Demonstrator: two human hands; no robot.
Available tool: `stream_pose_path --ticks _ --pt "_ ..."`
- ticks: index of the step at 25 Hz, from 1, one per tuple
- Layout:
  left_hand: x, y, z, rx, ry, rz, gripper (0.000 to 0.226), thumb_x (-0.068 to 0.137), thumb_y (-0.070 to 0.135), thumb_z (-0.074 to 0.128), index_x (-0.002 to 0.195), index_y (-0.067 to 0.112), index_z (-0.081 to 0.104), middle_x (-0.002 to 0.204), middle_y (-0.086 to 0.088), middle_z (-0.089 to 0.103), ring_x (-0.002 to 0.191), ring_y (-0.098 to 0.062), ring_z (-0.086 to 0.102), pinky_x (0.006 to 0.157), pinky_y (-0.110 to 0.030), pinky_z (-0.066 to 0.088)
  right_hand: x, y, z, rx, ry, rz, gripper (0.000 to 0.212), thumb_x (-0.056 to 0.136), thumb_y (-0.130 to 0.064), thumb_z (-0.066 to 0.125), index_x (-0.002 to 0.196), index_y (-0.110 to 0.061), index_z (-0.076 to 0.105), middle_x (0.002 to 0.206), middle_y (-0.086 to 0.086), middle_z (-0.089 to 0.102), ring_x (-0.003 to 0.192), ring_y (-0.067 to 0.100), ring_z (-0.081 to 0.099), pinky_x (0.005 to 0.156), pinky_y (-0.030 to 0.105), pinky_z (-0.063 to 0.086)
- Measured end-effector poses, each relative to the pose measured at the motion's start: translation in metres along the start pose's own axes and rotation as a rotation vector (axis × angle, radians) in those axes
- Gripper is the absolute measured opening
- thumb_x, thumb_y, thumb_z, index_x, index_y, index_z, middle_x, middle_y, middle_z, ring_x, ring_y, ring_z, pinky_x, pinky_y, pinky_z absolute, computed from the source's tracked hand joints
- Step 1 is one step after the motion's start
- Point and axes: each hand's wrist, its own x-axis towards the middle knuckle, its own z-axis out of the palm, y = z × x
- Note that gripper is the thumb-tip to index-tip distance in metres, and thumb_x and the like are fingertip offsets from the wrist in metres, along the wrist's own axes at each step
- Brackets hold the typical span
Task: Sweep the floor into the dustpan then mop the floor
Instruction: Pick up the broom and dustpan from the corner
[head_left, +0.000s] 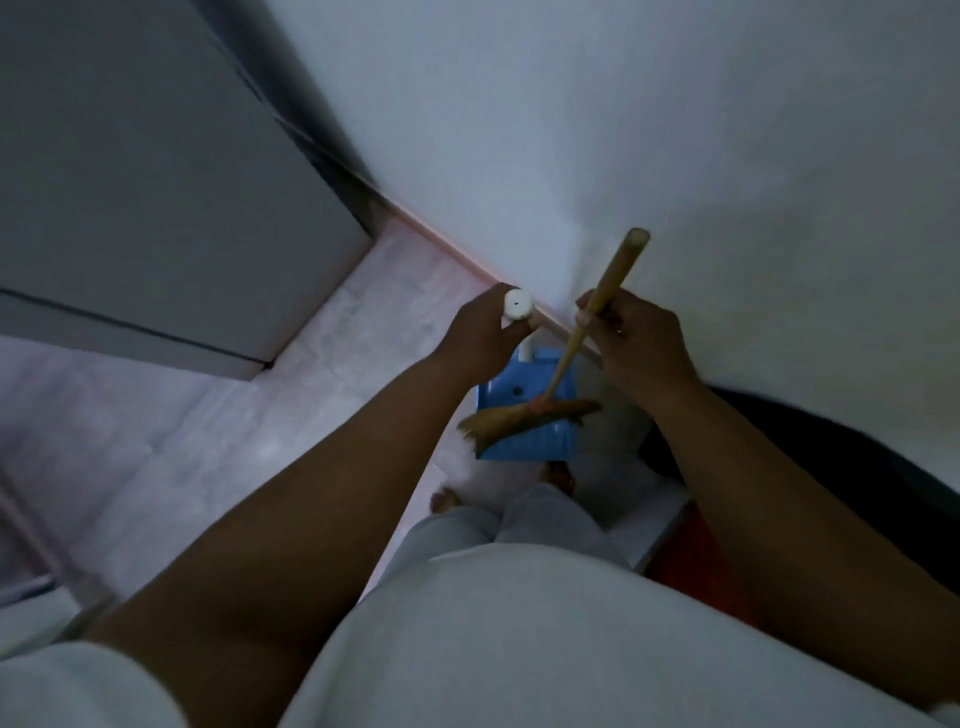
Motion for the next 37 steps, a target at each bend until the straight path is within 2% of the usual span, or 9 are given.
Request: stream_pose_path --ticks 3,6,11,18,22,25,28,31,37 --pt "-0.039 -0.031 -0.045 -0.069 0.137 -0.059 0.028 0.091 0.026 0.065 0.112 0.008 0.06 0.107 -0.008 0.064 0.098 -0.02 0.058 0.087 -0.033 0.048 -0.004 -0.052 0.032 -0.019 -0.123 -0.128 0.015 0.093 -0.033 0.059 0.103 -0.025 0.067 0.078 -0.023 0.057 0.071 -0.014 0.053 0.059 -0.005 0.035" --pt "-0.082 -0.065 -0.086 -0.132 0.259 -0.118 0.03 0.091 0.028 0.065 0.112 0.007 0.06 0.106 -0.009 0.063 0.097 -0.021 0.058 0.088 -0.036 0.049 -0.013 -0.105 0.07 -0.079 -0.252 -0.251 0.019 0.094 -0.035 0.056 0.107 -0.025 0.066 0.086 -0.016 0.062 0.076 -0.005 0.058 0.061 0.0 0.038" --pt "-0.171 -0.13 -0.152 -0.214 0.475 -0.202 0.026 0.091 0.028 0.065 0.107 0.008 0.06 0.101 -0.01 0.063 0.093 -0.024 0.058 0.085 -0.041 0.05 -0.044 -0.189 0.15 -0.134 -0.446 -0.398 0.019 0.094 -0.036 0.055 0.109 -0.03 0.065 0.089 -0.02 0.059 0.077 -0.013 0.053 0.064 0.001 0.037" --pt "-0.311 -0.216 -0.204 -0.349 0.771 -0.364 0.028 0.09 0.03 0.066 0.11 0.012 0.061 0.104 -0.005 0.063 0.095 -0.019 0.058 0.087 -0.033 0.049 -0.114 -0.276 0.273 -0.154 -0.702 -0.609 0.019 0.095 -0.034 0.055 0.111 -0.028 0.064 0.09 -0.021 0.059 0.08 -0.016 0.054 0.068 0.0 0.038" --pt "-0.388 -0.251 -0.216 -0.44 0.955 -0.485 0.025 0.089 0.027 0.067 0.11 0.015 0.062 0.104 -0.001 0.063 0.096 -0.016 0.057 0.087 -0.031 0.048 -0.158 -0.316 0.343 -0.148 -0.878 -0.707 0.016 0.094 -0.032 0.057 0.107 -0.028 0.065 0.089 -0.023 0.061 0.085 -0.009 0.058 0.079 0.012 0.045" --pt "-0.437 -0.274 -0.219 -0.491 1.137 -0.584 0.024 0.088 0.027 0.068 0.109 0.018 0.062 0.103 0.002 0.064 0.095 -0.012 0.057 0.084 -0.022 0.046 -0.19 -0.344 0.395 -0.16 -1.031 -0.797 0.016 0.093 -0.031 0.059 0.106 -0.027 0.066 0.093 -0.015 0.066 0.093 0.001 0.063 0.086 0.023 0.05" --pt "-0.476 -0.292 -0.219 -0.559 1.316 -0.691 0.026 0.087 0.026 0.07 0.111 0.02 0.063 0.105 0.004 0.064 0.095 -0.008 0.056 0.081 -0.012 0.042 -0.219 -0.37 0.443 -0.185 -1.16 -0.909 0.013 0.093 -0.035 0.057 0.104 -0.032 0.064 0.088 -0.022 0.064 0.09 -0.006 0.061 0.081 0.015 0.049" --pt "-0.507 -0.308 -0.222 -0.609 1.464 -0.788 0.027 0.086 0.025 0.071 0.111 0.021 0.063 0.106 0.005 0.064 0.096 -0.008 0.057 0.082 -0.013 0.043 -0.247 -0.391 0.49 -0.192 -1.318 -1.009 0.012 0.094 -0.036 0.056 0.104 -0.035 0.062 0.086 -0.029 0.061 0.087 -0.018 0.057 0.073 0.0 0.042" --pt "-0.561 -0.331 -0.237 -0.68 1.687 -0.935 0.031 0.085 0.021 0.072 0.115 0.019 0.063 0.11 0.003 0.065 0.103 -0.014 0.058 0.092 -0.026 0.047 -0.295 -0.438 0.567 -0.196 -1.577 -1.087 0.01 0.095 -0.034 0.056 0.102 -0.036 0.061 0.089 -0.026 0.062 0.089 -0.013 0.059 0.074 0.005 0.045"
